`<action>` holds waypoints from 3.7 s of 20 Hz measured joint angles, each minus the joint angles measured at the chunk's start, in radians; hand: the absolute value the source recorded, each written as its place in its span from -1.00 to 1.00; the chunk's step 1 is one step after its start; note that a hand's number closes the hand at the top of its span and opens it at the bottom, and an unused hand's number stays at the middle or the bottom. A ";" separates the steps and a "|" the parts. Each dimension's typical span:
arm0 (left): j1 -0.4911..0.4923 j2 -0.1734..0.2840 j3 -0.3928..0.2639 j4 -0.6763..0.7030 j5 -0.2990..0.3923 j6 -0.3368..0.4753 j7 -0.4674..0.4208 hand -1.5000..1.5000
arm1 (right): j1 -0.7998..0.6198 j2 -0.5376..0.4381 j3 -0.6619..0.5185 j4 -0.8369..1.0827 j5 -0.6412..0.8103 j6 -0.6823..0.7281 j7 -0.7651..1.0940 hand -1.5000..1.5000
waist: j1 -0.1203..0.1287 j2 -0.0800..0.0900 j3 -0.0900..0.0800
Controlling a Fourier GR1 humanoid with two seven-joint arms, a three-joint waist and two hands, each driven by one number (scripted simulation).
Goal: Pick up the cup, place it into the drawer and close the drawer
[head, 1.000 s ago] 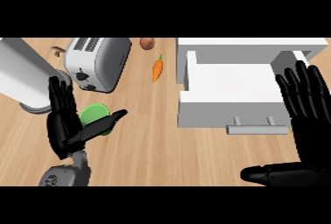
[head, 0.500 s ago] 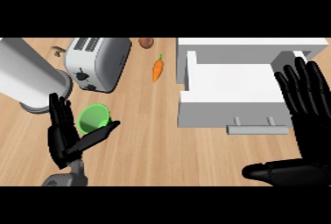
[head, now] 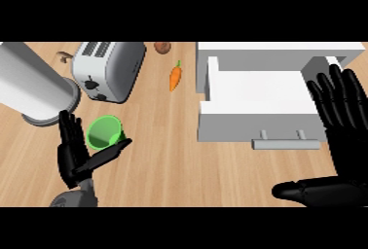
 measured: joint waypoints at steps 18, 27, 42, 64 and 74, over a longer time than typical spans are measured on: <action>-0.086 0.022 0.123 0.395 0.106 -0.123 -0.295 -1.00 | -0.026 -0.001 0.002 -0.011 -0.006 0.003 0.040 -1.00 | -0.001 0.000 0.000; -0.199 0.049 0.163 0.612 0.130 -0.191 -0.399 -1.00 | 0.009 0.001 -0.006 -0.048 -0.026 0.016 0.048 -1.00 | -0.004 0.001 0.000; -0.313 0.083 0.218 0.828 0.205 -0.364 -0.494 -1.00 | -0.002 0.021 0.018 -0.024 0.009 0.005 0.025 -1.00 | -0.006 0.002 -0.001; -0.358 0.101 0.189 0.886 0.162 -0.501 -0.625 1.00 | -0.012 -0.014 -0.036 -0.044 -0.050 0.026 0.068 -1.00 | -0.005 0.001 0.000; -0.290 0.126 0.076 0.692 0.116 -0.630 -0.562 1.00 | 0.010 -0.006 -0.029 -0.060 -0.033 0.018 0.061 -1.00 | 0.006 -0.004 0.000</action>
